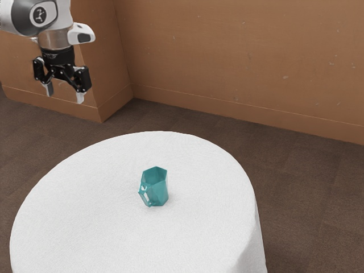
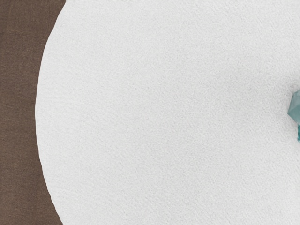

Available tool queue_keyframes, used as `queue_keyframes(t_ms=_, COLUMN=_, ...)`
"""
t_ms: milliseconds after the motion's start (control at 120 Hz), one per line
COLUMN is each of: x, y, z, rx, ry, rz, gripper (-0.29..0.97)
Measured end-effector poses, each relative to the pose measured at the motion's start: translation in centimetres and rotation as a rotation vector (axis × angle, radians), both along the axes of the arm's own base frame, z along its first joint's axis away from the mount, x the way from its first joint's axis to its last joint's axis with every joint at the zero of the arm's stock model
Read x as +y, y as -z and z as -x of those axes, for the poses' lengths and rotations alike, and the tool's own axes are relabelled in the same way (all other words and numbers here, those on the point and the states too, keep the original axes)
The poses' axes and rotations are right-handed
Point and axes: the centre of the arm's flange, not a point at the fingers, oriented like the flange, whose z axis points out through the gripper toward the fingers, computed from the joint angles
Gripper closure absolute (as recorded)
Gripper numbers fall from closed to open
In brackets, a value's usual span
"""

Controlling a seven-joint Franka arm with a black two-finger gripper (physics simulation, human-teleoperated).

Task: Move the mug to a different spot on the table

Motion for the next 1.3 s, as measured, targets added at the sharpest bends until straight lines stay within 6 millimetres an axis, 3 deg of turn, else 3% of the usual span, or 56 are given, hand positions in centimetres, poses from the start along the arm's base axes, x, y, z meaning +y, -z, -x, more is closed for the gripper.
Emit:
queue_keyframes(t_ms=167, x=-1.7, y=-0.7, z=0.4, rx=-0.019, ry=0.035, rz=0.007, gripper=0.00)
queue_keyframes(t_ms=233, x=-2.4, y=0.6, z=0.3, rx=-0.015, ry=0.050, rz=0.018, gripper=0.00)
queue_keyframes(t_ms=350, x=-7.1, y=4.3, z=-0.3, rx=0.014, ry=0.125, rz=0.051, gripper=0.00)
queue_keyframes(t_ms=425, x=-9.5, y=8.0, z=-0.2, rx=0.041, ry=0.162, rz=0.076, gripper=0.00)
queue_keyframes(t_ms=575, x=-11.0, y=16.4, z=0.5, rx=0.071, ry=0.177, rz=0.113, gripper=0.00)
queue_keyframes(t_ms=792, x=-13.1, y=22.8, z=-0.2, rx=0.065, ry=0.184, rz=0.156, gripper=0.00)
queue_keyframes(t_ms=1158, x=-17.4, y=27.9, z=0.3, rx=0.077, ry=0.318, rz=0.128, gripper=0.01)
queue_keyframes(t_ms=1300, x=-16.3, y=28.6, z=-0.7, rx=0.061, ry=0.320, rz=0.123, gripper=0.01)
